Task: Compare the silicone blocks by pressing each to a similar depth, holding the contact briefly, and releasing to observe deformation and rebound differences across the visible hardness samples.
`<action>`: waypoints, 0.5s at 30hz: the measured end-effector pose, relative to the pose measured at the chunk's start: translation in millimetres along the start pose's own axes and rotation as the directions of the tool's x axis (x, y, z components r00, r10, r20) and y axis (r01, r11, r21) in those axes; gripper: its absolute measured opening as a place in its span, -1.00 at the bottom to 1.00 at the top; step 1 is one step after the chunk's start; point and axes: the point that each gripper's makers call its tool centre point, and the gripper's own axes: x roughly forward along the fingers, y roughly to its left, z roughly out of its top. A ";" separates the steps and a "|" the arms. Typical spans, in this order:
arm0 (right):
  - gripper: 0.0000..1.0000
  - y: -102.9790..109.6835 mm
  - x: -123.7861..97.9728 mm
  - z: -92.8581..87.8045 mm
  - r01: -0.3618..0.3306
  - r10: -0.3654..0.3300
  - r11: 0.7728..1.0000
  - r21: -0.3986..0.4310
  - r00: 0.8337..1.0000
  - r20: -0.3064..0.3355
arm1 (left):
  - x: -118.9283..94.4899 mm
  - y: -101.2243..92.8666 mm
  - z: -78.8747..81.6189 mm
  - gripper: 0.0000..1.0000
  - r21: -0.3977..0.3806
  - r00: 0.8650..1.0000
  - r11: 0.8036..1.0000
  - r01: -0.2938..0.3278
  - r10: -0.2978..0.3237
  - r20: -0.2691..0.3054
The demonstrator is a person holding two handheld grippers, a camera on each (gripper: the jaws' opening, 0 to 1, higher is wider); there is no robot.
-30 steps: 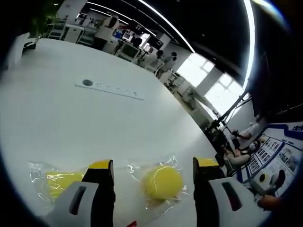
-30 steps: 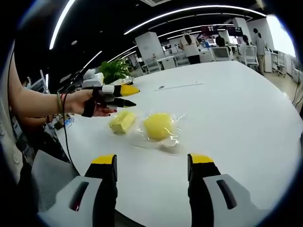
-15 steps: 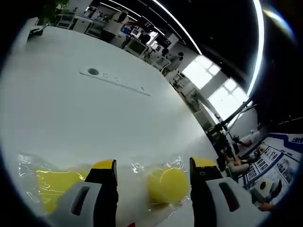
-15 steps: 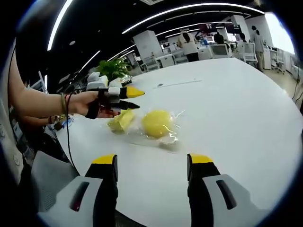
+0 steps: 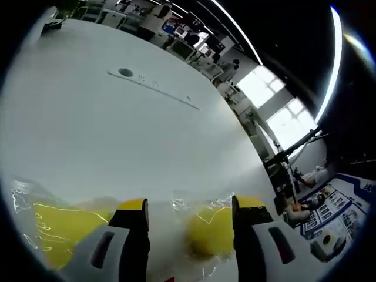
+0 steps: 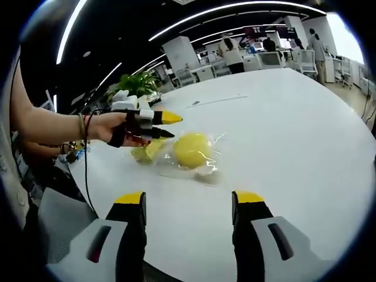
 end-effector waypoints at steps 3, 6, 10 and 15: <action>0.09 -0.8 0.9 -1.2 0.000 0.000 1.000 0.002 1.000 -0.002 | 1.7 0.6 0.2 0.00 0.012 1.000 1.000 -0.015 0.015 -0.015; 0.09 -0.3 2.0 -2.0 -0.004 0.004 1.000 0.006 1.000 -0.001 | 3.9 0.8 1.4 -0.04 0.011 0.999 1.000 -0.026 0.026 -0.020; 0.09 -0.3 3.3 -3.6 -0.005 0.005 1.000 0.012 1.000 -0.003 | 8.3 2.1 -5.3 -0.01 0.024 0.997 0.999 -0.042 0.044 -0.071; 0.08 -1.2 3.2 -4.6 -0.005 0.006 1.000 0.019 1.000 -0.003 | 12.4 1.1 -5.5 -0.10 0.004 0.996 0.999 -0.044 0.045 -0.078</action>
